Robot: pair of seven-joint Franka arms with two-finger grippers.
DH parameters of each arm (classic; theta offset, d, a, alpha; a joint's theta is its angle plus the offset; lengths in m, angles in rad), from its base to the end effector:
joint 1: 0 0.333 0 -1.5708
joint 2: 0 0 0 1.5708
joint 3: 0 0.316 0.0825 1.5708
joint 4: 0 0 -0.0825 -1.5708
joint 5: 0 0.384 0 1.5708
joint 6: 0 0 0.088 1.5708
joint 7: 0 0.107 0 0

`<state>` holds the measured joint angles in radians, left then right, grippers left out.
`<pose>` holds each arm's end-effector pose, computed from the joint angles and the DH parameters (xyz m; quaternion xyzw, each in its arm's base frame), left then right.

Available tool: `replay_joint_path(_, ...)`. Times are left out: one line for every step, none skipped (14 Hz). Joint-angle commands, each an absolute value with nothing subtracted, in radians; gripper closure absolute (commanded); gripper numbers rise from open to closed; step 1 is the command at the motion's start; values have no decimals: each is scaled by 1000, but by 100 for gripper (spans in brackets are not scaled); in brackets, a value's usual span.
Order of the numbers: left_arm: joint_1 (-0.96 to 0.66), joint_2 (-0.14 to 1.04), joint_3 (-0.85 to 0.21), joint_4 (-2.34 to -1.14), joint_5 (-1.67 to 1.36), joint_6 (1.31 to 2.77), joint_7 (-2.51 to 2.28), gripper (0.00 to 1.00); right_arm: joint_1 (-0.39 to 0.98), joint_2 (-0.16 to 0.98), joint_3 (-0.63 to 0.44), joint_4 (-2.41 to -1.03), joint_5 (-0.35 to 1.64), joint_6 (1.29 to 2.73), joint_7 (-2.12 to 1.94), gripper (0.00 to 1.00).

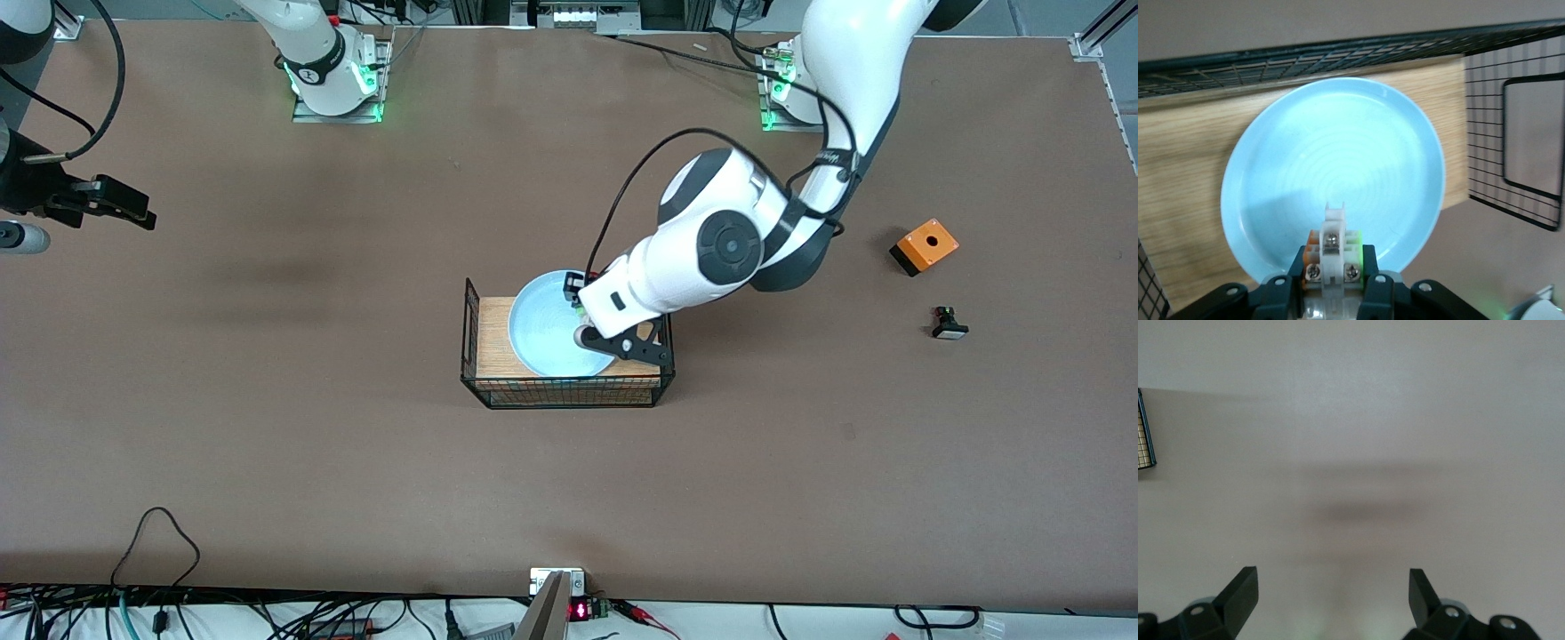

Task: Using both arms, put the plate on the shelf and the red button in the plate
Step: 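Carry the button with the left gripper over the plate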

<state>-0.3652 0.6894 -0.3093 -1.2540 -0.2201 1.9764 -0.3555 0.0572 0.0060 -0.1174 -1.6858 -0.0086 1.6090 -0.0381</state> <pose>0.6078 -0.4284 0.3783 0.9766 -0.0801 -0.0704 0.1869 0.5533 -0.0341 0.5702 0.9991 -0.0107 -0.0415 0.0026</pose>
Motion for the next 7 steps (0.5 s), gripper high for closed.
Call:
replay_joint_path(-413, 724, -298, -1218, -137, 2009, -354, 84, 58, -3, -117, -1677, -14, 1594, -43, 0)
replay_joint_path(-420, 732, -298, -1219, -114, 2023, -356, 83, 58, -3, -117, -1677, -14, 1595, -43, 0)
replay_joint_path(-423, 741, -298, -1218, -112, 2025, -359, 78, 57, -3, -117, -1677, -14, 1594, -43, 0)
replay_joint_path(-423, 741, -298, -1218, -110, 2025, -357, 46, 57, -3, -117, -1677, -14, 1594, -43, 0)
replay_joint_path(-420, 738, -298, -1218, -109, 2025, -353, 0, 55, -2, -118, -1677, -14, 1597, -43, 0)
replay_joint_path(-420, 735, -298, -1218, -110, 2025, -354, 0, 54, 0, -120, -1677, -14, 1601, -43, 0)
replay_joint_path(-419, 730, -298, -1215, -110, 2020, -357, 0, 54, 2, -118, -1677, -12, 1605, -43, 0)
